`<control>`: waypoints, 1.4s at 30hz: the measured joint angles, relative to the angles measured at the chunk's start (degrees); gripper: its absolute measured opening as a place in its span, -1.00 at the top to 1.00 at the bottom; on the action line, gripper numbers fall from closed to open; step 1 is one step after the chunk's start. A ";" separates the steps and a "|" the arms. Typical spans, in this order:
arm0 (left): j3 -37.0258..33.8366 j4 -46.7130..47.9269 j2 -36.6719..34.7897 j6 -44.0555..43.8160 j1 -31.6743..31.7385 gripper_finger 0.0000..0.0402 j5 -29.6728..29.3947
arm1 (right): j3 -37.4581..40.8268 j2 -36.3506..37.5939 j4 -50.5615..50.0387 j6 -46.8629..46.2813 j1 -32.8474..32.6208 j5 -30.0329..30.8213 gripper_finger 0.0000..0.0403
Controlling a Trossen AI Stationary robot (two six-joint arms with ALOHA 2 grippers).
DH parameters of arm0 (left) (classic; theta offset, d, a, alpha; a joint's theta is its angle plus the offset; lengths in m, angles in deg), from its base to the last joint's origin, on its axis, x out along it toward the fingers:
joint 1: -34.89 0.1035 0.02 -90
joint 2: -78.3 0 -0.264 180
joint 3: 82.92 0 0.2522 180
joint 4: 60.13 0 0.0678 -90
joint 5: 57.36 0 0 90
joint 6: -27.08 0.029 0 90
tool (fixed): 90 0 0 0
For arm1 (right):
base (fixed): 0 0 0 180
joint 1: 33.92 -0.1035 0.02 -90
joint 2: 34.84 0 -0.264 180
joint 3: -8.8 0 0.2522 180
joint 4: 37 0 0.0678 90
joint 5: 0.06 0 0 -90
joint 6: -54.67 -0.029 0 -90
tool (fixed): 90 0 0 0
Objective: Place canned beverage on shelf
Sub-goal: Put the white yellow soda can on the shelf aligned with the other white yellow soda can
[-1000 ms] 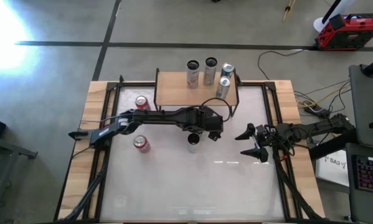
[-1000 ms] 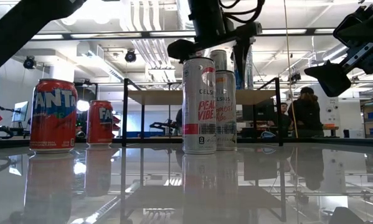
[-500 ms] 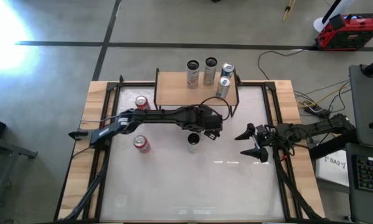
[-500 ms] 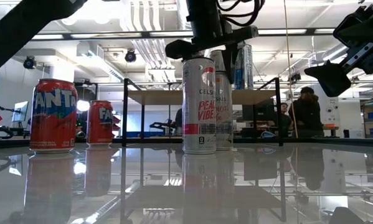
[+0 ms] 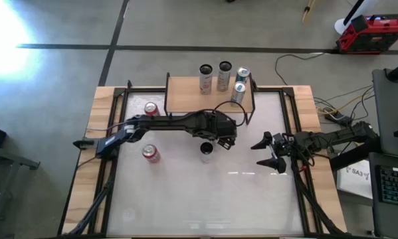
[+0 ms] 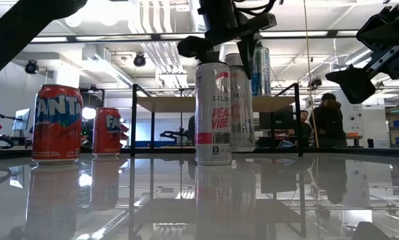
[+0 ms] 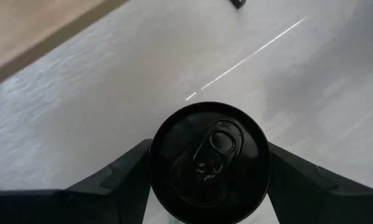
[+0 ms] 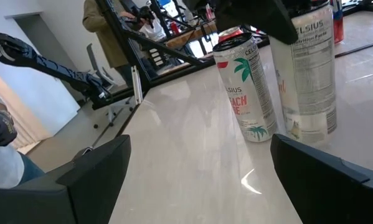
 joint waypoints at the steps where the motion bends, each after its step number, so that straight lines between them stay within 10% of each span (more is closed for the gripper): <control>1: 0.00 -0.06 -0.29 0.00 0.09 -0.20 -0.07 | 0.00 0.00 0.00 0.00 0.00 -0.02 -0.84; 42: 0.02 7.48 -15.69 7.86 4.84 -0.22 -3.38 | -0.02 0.00 0.00 0.00 0.01 -0.01 -0.84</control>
